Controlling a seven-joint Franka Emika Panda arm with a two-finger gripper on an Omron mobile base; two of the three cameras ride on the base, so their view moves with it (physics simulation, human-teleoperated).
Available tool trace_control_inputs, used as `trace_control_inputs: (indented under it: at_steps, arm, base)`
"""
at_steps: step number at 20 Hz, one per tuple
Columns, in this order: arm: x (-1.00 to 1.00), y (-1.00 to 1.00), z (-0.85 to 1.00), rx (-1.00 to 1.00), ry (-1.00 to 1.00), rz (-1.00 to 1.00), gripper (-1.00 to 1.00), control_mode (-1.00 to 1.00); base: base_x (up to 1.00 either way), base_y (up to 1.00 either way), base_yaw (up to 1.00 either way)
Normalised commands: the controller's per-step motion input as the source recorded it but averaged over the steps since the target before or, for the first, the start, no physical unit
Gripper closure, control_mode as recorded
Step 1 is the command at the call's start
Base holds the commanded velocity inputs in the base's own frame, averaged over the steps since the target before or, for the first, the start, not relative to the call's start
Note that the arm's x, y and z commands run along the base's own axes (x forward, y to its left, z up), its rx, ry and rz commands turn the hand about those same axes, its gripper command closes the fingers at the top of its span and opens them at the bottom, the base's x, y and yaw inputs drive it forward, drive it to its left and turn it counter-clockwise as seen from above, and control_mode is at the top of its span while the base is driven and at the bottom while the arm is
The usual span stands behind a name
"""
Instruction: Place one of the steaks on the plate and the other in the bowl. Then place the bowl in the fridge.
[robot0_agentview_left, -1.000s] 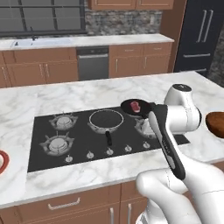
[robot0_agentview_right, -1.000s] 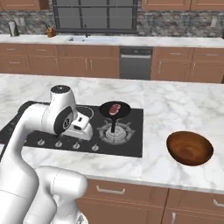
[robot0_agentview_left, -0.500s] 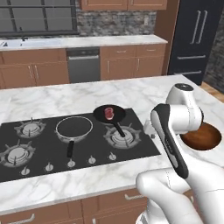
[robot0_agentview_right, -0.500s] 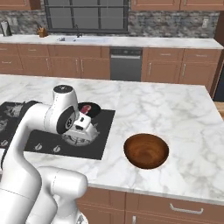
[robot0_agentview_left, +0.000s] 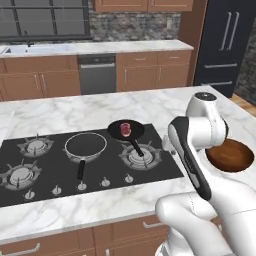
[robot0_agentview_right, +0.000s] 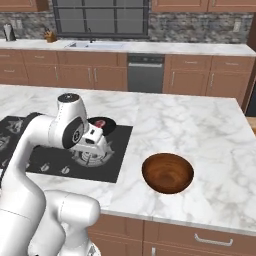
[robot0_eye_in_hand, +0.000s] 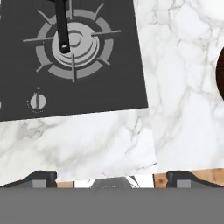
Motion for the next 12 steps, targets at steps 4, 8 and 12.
trace_control_inputs:
  at_steps: [4,8,12]
  arm:
    - [1.00,0.19,0.80,-0.13,0.15,0.10,-1.00,-1.00]
    - [1.00,0.52,0.18,0.00,0.08,0.01,-1.00,-1.00]
    - [1.00,0.40,0.09,0.02,0.16,0.00,-1.00,-1.00]
  base:
    - [0.00,0.00,0.00]
    - [0.00,0.00,0.00]
    - [0.00,0.00,0.00]
